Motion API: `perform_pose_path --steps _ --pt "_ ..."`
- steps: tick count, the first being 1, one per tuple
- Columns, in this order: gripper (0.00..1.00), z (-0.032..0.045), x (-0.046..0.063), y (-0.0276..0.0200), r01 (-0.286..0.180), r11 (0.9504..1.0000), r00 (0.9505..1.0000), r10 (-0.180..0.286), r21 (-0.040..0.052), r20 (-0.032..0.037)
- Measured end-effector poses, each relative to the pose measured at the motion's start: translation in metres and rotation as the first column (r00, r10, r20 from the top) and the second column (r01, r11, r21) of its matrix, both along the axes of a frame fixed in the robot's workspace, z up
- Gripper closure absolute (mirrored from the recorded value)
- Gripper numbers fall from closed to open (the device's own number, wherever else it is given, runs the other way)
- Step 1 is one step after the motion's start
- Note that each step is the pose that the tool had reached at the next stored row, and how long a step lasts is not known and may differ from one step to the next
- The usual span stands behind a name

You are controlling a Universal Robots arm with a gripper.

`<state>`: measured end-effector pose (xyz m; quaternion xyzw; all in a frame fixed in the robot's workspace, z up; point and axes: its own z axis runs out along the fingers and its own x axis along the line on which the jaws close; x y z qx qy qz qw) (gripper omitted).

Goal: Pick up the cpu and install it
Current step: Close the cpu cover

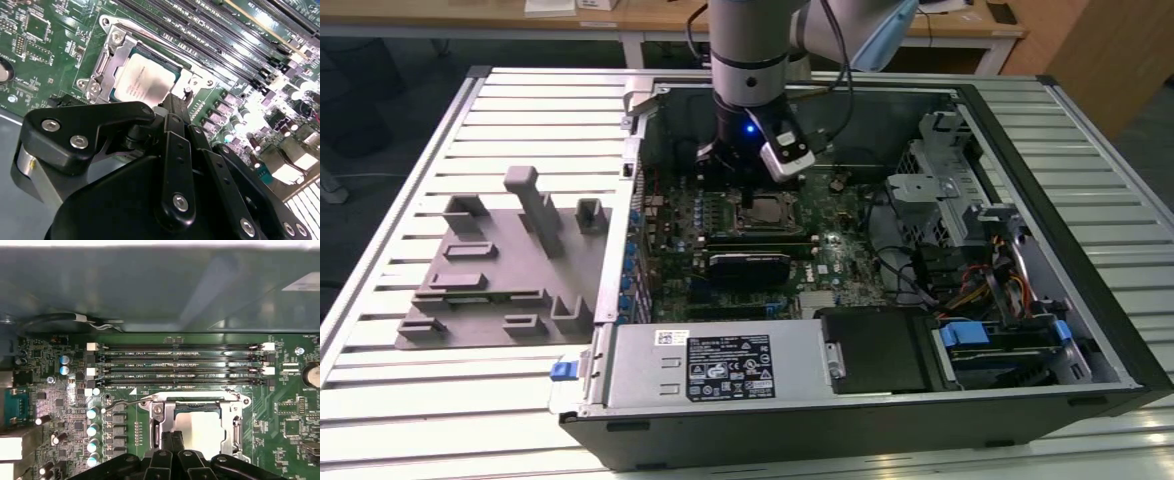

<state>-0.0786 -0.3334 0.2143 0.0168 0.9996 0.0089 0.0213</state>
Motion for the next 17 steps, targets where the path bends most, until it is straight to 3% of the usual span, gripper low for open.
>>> perform_pose_path --steps 10,17 --pt "0.89 0.0186 0.0 0.0 0.0 1.0 1.0 0.0 -0.0018 0.0047" --pt "0.89 0.0313 0.0 0.0 0.0 1.0 0.9999 0.0 -0.0034 0.0122"
